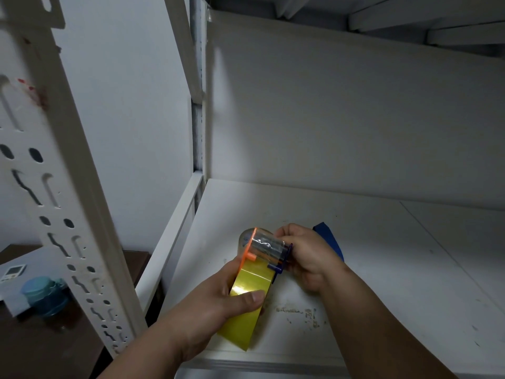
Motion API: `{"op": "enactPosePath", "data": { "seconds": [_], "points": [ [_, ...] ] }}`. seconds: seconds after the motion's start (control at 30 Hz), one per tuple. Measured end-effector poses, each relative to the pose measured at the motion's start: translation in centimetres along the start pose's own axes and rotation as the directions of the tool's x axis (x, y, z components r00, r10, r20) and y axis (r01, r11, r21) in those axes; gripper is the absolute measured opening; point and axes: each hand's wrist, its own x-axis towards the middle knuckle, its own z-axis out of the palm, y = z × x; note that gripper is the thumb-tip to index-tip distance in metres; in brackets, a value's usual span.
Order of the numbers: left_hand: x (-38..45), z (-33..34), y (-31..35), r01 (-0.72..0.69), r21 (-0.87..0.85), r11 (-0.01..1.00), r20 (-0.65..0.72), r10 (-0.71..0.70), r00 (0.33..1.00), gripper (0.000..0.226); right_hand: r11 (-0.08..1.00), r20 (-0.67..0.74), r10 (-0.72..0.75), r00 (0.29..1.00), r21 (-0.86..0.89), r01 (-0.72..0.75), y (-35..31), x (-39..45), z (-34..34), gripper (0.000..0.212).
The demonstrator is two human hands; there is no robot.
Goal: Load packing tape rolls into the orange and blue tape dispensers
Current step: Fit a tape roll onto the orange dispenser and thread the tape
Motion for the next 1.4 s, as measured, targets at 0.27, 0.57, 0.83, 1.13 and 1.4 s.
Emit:
{"op": "enactPosePath", "data": {
  "seconds": [0.27,0.57,0.83,1.13,1.4],
  "points": [
    [-0.4,0.1,-0.1,-0.027,0.04,0.999,0.025,0.026,0.999,0.058,0.999,0.042,0.013,0.999,-0.051,-0.011,1.6,-0.4,-0.4,0.03],
    [-0.2,0.0,-0.1,0.003,0.027,1.0,-0.016,-0.003,1.0,0.053,0.951,0.22,-0.303,0.927,0.007,0.309,0.5,-1.0,-1.2,0.046],
    [0.3,0.1,-0.1,0.03,0.005,1.0,-0.053,-0.03,0.998,0.057,0.959,0.309,-0.234,0.922,-0.081,0.271,0.7,-1.8,-1.1,0.079],
    [0.6,0.0,0.2,0.046,-0.005,0.999,-0.029,-0.046,0.999,0.057,0.935,0.194,-0.271,0.943,-0.182,0.306,-0.2,-2.7,0.1,0.069],
    [0.7,0.1,0.6,0.048,-0.023,0.999,-0.041,-0.049,0.998,0.054,0.875,0.093,-0.413,0.906,-0.235,0.423,0.1,-3.4,1.0,0.051]
  ]
}}
